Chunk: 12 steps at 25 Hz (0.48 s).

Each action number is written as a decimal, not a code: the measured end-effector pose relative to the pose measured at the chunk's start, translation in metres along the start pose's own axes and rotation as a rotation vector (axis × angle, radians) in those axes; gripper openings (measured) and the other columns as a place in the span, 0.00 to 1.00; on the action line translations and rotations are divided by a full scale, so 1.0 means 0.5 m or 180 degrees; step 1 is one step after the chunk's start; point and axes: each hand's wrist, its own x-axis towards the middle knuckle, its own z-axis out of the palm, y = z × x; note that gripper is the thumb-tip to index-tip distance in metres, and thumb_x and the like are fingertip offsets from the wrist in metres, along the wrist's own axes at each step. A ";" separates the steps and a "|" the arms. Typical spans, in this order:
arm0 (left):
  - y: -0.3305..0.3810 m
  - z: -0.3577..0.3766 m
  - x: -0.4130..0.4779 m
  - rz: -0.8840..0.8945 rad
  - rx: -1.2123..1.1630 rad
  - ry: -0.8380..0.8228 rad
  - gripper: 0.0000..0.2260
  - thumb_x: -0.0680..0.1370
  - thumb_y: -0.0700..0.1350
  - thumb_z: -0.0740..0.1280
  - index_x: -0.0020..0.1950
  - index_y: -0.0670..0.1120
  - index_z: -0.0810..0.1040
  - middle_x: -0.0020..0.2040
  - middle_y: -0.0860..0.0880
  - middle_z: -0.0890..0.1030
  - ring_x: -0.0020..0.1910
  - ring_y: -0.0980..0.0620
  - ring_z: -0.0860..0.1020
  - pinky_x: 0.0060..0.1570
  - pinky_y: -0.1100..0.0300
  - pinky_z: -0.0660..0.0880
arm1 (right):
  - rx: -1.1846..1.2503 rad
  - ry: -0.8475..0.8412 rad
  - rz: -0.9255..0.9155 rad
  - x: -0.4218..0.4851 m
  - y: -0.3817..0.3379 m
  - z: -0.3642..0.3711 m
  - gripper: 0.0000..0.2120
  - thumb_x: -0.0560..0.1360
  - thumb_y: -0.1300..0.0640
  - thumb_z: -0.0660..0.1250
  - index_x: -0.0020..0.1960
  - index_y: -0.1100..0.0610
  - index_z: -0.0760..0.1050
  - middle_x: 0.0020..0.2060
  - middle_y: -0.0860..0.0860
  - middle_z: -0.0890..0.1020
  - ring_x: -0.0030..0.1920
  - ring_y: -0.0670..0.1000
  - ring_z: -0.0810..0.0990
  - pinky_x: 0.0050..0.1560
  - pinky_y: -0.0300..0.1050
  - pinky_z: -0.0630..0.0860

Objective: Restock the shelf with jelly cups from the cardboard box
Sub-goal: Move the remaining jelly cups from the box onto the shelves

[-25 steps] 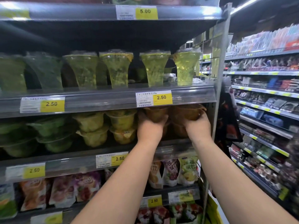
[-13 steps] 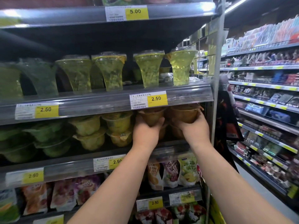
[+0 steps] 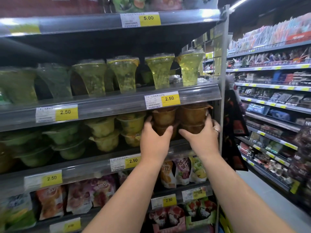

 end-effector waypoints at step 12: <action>-0.186 -0.301 -0.207 -0.0177 -0.0309 -0.0205 0.10 0.76 0.49 0.70 0.56 0.56 0.76 0.51 0.59 0.81 0.51 0.64 0.78 0.51 0.66 0.74 | 0.0144 -0.0522 0.0523 -0.391 -0.001 0.118 0.29 0.73 0.46 0.71 0.71 0.44 0.65 0.68 0.46 0.69 0.65 0.48 0.71 0.63 0.50 0.73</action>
